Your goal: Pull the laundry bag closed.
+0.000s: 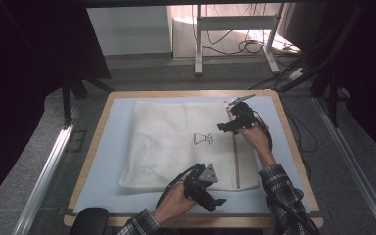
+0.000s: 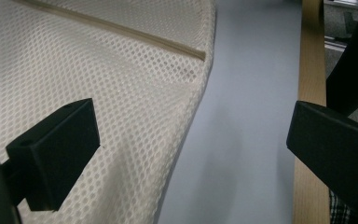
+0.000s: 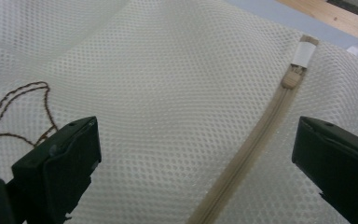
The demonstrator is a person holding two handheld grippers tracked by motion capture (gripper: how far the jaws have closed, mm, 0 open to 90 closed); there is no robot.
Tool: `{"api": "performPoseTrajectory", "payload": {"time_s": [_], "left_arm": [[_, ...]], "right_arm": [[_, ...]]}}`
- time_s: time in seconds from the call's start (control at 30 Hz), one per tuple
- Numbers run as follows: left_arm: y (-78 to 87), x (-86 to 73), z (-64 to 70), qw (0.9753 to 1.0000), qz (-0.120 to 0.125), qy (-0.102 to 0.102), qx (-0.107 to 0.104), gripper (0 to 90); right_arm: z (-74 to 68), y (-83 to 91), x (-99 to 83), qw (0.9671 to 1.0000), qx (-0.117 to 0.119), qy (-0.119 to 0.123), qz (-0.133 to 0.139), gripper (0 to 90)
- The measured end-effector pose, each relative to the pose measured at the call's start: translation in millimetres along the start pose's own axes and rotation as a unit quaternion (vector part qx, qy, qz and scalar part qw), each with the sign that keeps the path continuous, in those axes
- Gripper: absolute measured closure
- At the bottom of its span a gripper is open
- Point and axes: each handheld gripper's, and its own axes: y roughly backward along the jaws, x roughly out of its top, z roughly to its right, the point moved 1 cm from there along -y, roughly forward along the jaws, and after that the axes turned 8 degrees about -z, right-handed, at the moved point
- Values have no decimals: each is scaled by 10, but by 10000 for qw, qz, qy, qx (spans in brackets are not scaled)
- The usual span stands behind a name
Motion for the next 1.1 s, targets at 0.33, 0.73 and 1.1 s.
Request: {"api": "performPoseTrajectory", "payload": {"time_s": [0.33,0.73,1.1], "left_arm": [[105,-90,-67,9999,12,120,70,31],[164,-204,-135,9994,-46,252,213,29],[263,-272,-224,9987,41,347,381,30]], "right_arm": [[-171,46,-109,9998,-53,199,1,0],[-468,120,-232,9987,-5,509,38,0],[-587,309,-469,9979,42,590,273,0]]}}
